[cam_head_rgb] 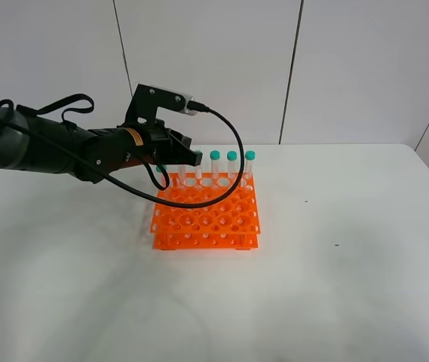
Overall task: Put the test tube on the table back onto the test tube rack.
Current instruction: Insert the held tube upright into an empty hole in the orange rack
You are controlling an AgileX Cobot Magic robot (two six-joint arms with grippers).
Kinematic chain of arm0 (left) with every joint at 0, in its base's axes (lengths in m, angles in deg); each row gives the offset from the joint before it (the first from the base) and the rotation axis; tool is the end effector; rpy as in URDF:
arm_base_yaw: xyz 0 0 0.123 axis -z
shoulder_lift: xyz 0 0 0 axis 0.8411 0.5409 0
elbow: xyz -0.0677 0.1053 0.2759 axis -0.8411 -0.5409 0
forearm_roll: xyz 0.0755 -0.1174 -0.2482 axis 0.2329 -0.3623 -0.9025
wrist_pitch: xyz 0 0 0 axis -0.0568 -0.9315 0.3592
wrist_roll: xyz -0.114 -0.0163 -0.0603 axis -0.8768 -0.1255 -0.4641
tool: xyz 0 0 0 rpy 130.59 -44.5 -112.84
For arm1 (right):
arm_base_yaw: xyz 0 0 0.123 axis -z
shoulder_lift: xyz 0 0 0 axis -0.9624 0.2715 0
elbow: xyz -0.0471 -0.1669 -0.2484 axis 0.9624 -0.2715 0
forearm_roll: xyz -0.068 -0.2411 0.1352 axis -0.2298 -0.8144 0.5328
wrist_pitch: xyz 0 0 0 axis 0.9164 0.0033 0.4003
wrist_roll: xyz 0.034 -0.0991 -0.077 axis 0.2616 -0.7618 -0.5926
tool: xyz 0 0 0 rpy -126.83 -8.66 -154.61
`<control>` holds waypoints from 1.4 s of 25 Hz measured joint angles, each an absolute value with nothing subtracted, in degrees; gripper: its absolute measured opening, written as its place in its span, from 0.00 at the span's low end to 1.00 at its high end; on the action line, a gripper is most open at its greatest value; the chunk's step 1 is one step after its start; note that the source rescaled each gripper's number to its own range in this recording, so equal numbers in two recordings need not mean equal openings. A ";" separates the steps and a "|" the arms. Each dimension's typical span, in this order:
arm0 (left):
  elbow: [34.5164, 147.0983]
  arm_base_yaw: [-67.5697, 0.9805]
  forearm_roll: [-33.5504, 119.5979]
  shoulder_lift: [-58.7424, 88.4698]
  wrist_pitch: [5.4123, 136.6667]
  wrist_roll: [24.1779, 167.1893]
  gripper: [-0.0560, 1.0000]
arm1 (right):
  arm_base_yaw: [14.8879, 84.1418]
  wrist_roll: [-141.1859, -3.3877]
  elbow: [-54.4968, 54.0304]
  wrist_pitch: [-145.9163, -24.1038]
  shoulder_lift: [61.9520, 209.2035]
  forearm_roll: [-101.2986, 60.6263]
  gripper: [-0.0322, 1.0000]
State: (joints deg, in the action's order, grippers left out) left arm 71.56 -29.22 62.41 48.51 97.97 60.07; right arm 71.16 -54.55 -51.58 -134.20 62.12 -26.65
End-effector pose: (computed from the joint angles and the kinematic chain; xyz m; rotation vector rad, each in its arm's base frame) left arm 0.4146 -0.2267 0.1846 0.5505 1.8254 -0.3247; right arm 0.0421 0.0053 0.2817 -0.1435 1.9886 0.0098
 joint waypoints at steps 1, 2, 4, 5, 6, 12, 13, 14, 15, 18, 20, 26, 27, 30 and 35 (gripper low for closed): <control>71.56 -29.22 62.41 48.72 98.24 60.33 0.06 | 71.16 -54.55 -51.58 -134.20 62.12 -26.65 1.00; 71.56 -29.22 62.41 48.88 98.47 60.62 0.06 | 71.16 -54.55 -51.58 -134.20 62.12 -26.65 1.00; 71.56 -29.22 62.41 49.08 99.00 60.85 0.06 | 71.16 -54.55 -51.58 -134.20 62.12 -26.65 1.00; 71.56 -29.22 62.41 49.23 99.08 60.91 0.06 | 71.16 -54.55 -51.58 -134.20 62.12 -26.65 1.00; 71.56 -29.22 62.43 49.23 99.08 60.98 0.06 | 71.16 -54.55 -51.58 -134.20 62.07 -26.65 1.00; 71.56 -30.14 62.54 49.30 99.07 61.01 0.06 | 71.16 -54.55 -51.58 -134.20 62.06 -26.65 1.00; 71.56 -30.39 62.54 49.30 99.07 61.01 0.06 | 71.16 -54.55 -51.58 -134.20 62.02 -26.65 1.00; 71.56 -30.57 62.54 49.30 99.00 60.96 0.06 | 71.16 -54.55 -51.58 -134.20 62.02 -26.65 1.00; 71.56 -30.54 62.54 49.30 98.79 60.96 0.06 | 71.16 -54.55 -51.58 -134.20 62.02 -26.65 1.00; 71.56 -30.54 62.54 49.30 98.63 59.71 0.06 | 71.16 -54.55 -51.58 -134.20 62.02 -26.65 1.00; 71.56 -30.54 62.54 49.30 98.52 58.70 0.06 | 71.16 -54.55 -51.58 -134.20 62.02 -26.65 1.00; 71.56 -30.54 62.54 49.30 98.22 57.77 0.06 | 71.16 -54.55 -51.58 -134.20 62.02 -26.65 1.00; 71.41 -30.54 62.54 49.30 98.22 57.75 0.06 | 71.16 -54.55 -51.58 -134.20 62.02 -26.65 1.00; 69.93 -30.54 62.54 49.30 98.97 57.70 0.06 | 71.16 -54.55 -51.58 -134.20 62.02 -26.65 1.00; 68.04 -30.54 62.54 49.30 102.98 59.57 0.06 | 71.16 -54.55 -51.58 -134.20 62.02 -26.65 1.00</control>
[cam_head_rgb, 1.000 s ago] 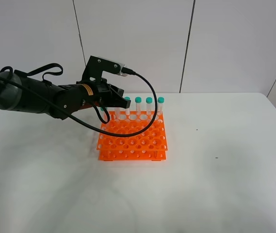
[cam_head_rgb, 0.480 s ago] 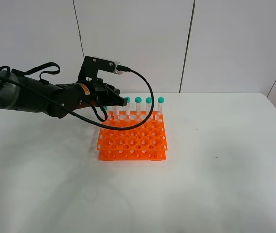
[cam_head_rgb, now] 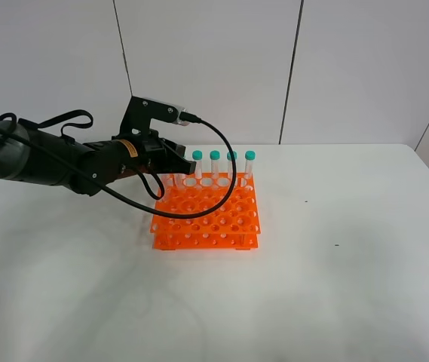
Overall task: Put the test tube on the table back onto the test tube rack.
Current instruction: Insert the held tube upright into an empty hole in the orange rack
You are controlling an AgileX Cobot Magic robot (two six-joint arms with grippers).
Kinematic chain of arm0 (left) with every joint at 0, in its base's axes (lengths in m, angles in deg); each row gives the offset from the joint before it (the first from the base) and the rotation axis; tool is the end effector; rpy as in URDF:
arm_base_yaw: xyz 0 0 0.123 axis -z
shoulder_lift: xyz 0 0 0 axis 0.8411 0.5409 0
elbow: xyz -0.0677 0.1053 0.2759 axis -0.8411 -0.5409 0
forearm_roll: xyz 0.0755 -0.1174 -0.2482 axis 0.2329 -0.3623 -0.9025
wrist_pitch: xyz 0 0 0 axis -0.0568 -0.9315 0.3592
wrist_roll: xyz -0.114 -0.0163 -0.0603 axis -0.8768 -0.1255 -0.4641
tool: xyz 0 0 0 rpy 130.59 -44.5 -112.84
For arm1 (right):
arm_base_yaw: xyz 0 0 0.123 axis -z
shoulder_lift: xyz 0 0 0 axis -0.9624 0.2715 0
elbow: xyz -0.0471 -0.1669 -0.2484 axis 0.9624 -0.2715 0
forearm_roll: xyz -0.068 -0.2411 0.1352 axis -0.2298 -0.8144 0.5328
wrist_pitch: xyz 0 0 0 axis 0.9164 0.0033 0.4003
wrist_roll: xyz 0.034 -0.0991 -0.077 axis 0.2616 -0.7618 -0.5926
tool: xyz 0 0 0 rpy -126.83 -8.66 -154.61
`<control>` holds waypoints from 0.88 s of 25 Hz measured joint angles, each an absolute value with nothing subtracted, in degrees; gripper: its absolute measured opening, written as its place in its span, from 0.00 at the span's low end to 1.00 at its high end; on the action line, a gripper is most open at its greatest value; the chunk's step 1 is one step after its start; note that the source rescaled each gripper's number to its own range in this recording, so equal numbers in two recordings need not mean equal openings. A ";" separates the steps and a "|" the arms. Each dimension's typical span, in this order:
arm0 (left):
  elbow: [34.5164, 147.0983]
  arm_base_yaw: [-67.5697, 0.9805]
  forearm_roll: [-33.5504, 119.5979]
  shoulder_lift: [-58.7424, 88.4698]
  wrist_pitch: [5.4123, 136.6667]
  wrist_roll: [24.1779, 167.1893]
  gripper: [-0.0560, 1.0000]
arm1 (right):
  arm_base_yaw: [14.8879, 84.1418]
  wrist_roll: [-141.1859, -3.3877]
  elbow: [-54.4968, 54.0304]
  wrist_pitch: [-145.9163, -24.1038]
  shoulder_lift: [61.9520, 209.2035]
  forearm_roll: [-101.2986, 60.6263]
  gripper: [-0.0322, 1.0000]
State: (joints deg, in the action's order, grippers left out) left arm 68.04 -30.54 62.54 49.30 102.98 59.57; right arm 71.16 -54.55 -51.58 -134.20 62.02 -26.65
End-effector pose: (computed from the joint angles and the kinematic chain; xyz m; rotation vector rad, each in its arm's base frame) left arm 0.4107 -0.2139 0.1678 0.5229 1.8210 -0.3263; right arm 0.0418 0.0053 0.2818 -0.1434 1.9868 0.0097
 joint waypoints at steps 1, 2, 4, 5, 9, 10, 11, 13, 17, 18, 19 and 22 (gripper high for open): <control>67.97 -30.54 62.54 49.30 103.48 59.85 0.06 | 71.16 -54.55 -51.58 -134.20 62.02 -26.65 1.00; 67.97 -30.54 62.54 49.30 103.89 60.01 0.06 | 71.16 -54.55 -51.58 -134.20 62.02 -26.65 1.00; 67.97 -30.54 62.54 49.40 104.03 60.12 0.06 | 71.16 -54.55 -51.58 -134.20 62.02 -26.65 1.00; 67.97 -30.54 62.54 49.49 104.18 60.12 0.06 | 71.16 -54.55 -51.58 -134.20 62.02 -26.65 1.00; 67.97 -30.54 62.54 51.52 104.38 60.12 0.06 | 71.16 -54.55 -51.58 -134.20 62.02 -26.65 1.00; 67.97 -30.54 62.54 51.52 104.38 60.12 0.06 | 71.16 -54.55 -51.58 -134.20 62.02 -26.65 1.00; 67.97 -30.54 62.58 52.16 104.38 60.12 0.06 | 71.16 -54.55 -51.58 -134.20 62.02 -26.65 1.00; 67.97 -30.54 62.58 53.20 104.82 60.16 0.06 | 71.16 -54.55 -51.58 -134.20 62.02 -26.65 1.00; 67.97 -30.54 62.58 54.32 106.01 60.16 0.06 | 71.16 -54.55 -51.58 -134.20 62.02 -26.65 1.00; 67.97 -30.54 62.58 54.66 106.39 60.16 0.06 | 71.16 -54.55 -51.58 -134.20 62.02 -26.65 1.00; 67.97 -30.54 62.58 55.08 106.52 60.09 0.06 | 71.16 -54.55 -51.58 -134.20 62.02 -26.65 1.00; 67.97 -30.54 62.58 55.79 106.93 59.68 0.06 | 71.16 -54.55 -51.58 -134.20 62.02 -26.65 1.00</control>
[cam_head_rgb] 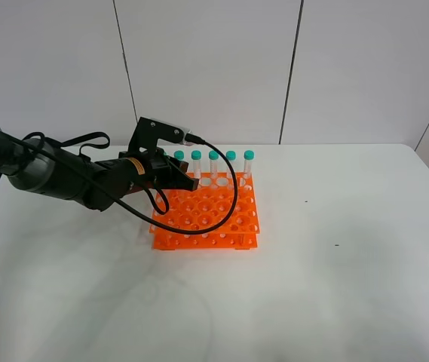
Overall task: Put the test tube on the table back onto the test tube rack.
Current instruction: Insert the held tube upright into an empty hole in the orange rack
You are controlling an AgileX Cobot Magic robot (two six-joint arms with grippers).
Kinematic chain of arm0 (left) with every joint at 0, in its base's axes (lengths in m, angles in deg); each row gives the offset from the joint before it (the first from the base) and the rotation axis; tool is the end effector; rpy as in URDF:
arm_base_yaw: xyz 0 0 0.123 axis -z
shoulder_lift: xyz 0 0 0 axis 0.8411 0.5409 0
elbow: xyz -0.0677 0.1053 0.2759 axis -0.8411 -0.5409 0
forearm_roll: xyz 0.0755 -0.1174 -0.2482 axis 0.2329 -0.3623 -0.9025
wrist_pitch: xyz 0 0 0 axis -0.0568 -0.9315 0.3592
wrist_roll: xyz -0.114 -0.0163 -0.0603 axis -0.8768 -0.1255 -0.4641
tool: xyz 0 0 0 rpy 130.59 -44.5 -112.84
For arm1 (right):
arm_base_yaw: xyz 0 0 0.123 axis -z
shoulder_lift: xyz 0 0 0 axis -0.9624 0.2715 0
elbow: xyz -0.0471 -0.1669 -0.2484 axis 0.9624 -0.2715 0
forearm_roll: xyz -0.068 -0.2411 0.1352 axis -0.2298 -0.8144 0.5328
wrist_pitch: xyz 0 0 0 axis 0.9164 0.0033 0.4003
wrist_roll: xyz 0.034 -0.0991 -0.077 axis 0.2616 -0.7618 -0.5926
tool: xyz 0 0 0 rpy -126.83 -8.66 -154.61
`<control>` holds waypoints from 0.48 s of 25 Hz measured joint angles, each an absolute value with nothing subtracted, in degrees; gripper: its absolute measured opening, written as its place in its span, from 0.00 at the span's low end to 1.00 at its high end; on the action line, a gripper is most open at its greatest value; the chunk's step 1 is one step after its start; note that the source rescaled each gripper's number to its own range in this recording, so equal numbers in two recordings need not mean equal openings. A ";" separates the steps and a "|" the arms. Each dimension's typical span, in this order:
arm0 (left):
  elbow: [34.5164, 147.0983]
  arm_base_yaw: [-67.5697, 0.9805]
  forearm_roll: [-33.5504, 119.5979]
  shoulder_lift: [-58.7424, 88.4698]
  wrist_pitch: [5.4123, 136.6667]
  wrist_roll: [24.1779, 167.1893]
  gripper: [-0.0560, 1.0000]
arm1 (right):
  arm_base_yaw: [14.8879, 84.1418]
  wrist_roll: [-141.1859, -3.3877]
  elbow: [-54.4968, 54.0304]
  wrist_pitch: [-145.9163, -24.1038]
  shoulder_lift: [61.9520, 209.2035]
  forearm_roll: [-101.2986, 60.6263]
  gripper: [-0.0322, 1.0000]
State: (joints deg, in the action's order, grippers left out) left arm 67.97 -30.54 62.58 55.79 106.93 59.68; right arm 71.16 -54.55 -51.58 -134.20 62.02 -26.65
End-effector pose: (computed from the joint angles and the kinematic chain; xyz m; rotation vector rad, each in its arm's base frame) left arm 0.4149 -0.2170 0.1231 0.5374 1.8651 -0.3277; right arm 0.0418 0.0053 0.2818 -0.1434 1.9868 0.0097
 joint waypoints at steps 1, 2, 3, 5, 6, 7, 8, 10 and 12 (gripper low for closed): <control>67.97 -30.54 62.58 55.85 106.99 59.63 0.06 | 71.16 -54.55 -51.58 -134.20 62.02 -26.65 1.00; 67.97 -30.54 62.58 55.85 107.05 59.54 0.06 | 71.16 -54.55 -51.58 -134.20 62.02 -26.65 1.00; 67.97 -30.54 62.58 55.89 107.22 59.50 0.06 | 71.16 -54.55 -51.58 -134.20 62.02 -26.65 1.00; 67.97 -30.54 62.58 55.89 107.26 59.50 0.06 | 71.16 -54.55 -51.58 -134.20 62.02 -26.65 1.00; 67.97 -30.54 62.58 55.89 107.26 59.50 0.06 | 71.16 -54.55 -51.58 -134.20 62.02 -26.65 1.00; 67.97 -30.54 62.58 55.89 107.26 59.50 0.06 | 71.16 -54.55 -51.58 -134.20 62.02 -26.65 1.00; 67.97 -30.54 62.58 55.89 107.26 59.50 0.06 | 71.16 -54.55 -51.58 -134.20 62.02 -26.65 1.00; 67.97 -30.54 62.58 55.89 107.26 59.50 0.06 | 71.16 -54.55 -51.58 -134.20 62.02 -26.65 1.00; 67.97 -30.54 62.58 55.89 107.26 59.50 0.06 | 71.16 -54.55 -51.58 -134.20 62.02 -26.65 1.00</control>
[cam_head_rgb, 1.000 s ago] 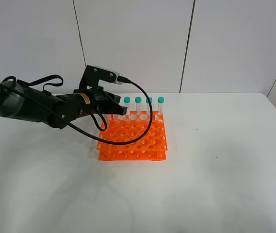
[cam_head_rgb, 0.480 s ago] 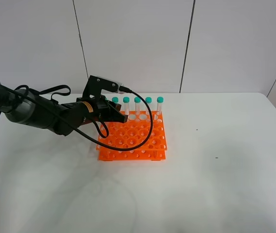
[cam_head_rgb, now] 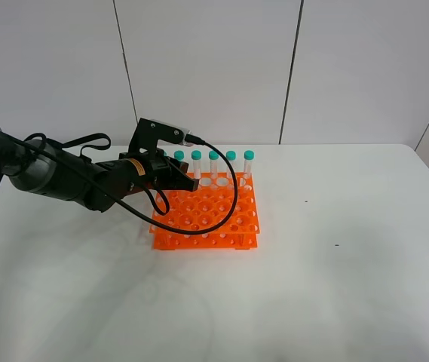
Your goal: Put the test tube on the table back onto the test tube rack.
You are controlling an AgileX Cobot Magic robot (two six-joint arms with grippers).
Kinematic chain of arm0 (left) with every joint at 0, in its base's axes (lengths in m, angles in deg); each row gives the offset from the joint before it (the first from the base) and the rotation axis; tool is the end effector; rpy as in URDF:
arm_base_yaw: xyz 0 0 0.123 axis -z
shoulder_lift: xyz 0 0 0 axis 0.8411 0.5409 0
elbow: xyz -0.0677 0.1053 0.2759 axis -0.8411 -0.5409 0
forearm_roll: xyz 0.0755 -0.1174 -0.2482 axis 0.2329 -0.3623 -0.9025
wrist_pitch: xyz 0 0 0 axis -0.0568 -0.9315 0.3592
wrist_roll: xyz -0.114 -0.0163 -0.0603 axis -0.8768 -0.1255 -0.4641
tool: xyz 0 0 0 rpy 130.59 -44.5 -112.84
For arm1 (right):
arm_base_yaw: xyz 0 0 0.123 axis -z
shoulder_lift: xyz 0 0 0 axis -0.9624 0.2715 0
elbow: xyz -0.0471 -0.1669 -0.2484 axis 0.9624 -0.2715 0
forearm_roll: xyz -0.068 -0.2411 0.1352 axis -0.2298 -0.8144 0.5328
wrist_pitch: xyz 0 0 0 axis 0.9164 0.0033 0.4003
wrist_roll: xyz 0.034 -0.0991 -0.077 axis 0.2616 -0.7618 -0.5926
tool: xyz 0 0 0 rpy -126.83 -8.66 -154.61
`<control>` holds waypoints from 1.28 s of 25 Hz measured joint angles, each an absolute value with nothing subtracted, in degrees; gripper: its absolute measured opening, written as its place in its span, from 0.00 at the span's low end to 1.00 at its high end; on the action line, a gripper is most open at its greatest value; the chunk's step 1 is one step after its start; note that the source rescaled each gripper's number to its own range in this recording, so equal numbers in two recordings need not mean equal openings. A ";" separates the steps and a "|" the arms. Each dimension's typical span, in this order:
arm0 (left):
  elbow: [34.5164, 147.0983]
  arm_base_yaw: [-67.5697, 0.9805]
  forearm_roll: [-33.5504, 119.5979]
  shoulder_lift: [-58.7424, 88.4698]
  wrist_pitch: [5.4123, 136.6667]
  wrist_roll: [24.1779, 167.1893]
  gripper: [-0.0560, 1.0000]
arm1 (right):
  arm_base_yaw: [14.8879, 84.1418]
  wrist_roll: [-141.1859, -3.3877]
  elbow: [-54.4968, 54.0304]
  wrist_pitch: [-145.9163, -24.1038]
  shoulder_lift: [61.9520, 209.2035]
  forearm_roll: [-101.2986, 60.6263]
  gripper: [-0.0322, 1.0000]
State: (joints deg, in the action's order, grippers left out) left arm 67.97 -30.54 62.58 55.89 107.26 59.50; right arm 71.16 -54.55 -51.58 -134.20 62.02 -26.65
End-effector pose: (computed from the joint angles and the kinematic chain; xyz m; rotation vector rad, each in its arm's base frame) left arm 0.4151 -0.2171 0.1230 0.5336 1.8623 -0.3310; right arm 0.0418 0.0053 0.2818 -0.1434 1.9868 0.0097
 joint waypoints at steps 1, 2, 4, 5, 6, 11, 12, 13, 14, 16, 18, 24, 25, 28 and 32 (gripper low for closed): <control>67.97 -30.54 62.58 55.89 107.26 59.50 0.06 | 71.16 -54.55 -51.58 -134.20 62.02 -26.65 1.00; 67.97 -30.54 62.58 55.89 107.26 59.50 0.06 | 71.16 -54.55 -51.58 -134.20 62.02 -26.65 1.00; 67.97 -30.54 62.58 55.89 107.26 59.50 0.06 | 71.16 -54.55 -51.58 -134.20 62.02 -26.65 1.00; 67.97 -30.54 62.58 55.89 107.26 59.50 0.06 | 71.16 -54.55 -51.58 -134.20 62.02 -26.65 1.00; 67.97 -30.54 62.58 55.89 107.26 59.50 0.06 | 71.16 -54.55 -51.58 -134.20 62.02 -26.65 1.00; 67.97 -30.54 62.58 55.89 107.28 59.50 0.40 | 71.16 -54.55 -51.58 -134.20 62.02 -26.65 1.00; 67.97 -30.54 62.58 55.89 107.28 59.50 0.43 | 71.16 -54.55 -51.58 -134.20 62.02 -26.65 1.00; 67.97 -30.54 62.58 55.84 107.28 59.50 0.46 | 71.16 -54.55 -51.58 -134.20 62.02 -26.65 1.00; 67.97 -30.54 62.58 55.71 107.28 59.50 0.47 | 71.16 -54.55 -51.58 -134.20 62.02 -26.65 1.00; 67.97 -30.54 62.58 55.12 107.28 59.50 0.48 | 71.16 -54.55 -51.58 -134.20 62.02 -26.65 1.00; 67.97 -30.54 62.58 54.25 107.28 59.50 0.49 | 71.16 -54.55 -51.58 -134.20 62.02 -26.65 1.00; 67.97 -30.21 62.58 49.19 106.00 59.50 0.49 | 71.16 -54.55 -51.58 -134.20 62.02 -26.65 1.00; 67.97 -30.21 62.58 49.19 106.00 59.50 0.49 | 71.16 -54.55 -51.58 -134.20 62.02 -26.65 1.00; 67.97 -29.92 62.58 43.96 105.34 59.50 0.49 | 71.16 -54.55 -51.58 -134.20 62.02 -26.65 1.00; 68.16 -29.17 63.03 36.54 98.65 59.50 0.62 | 71.16 -54.55 -51.58 -134.20 62.02 -26.65 1.00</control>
State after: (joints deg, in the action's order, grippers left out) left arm 68.16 -29.17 63.03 36.54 98.65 59.50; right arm 71.16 -54.55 -51.58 -134.20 62.02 -26.65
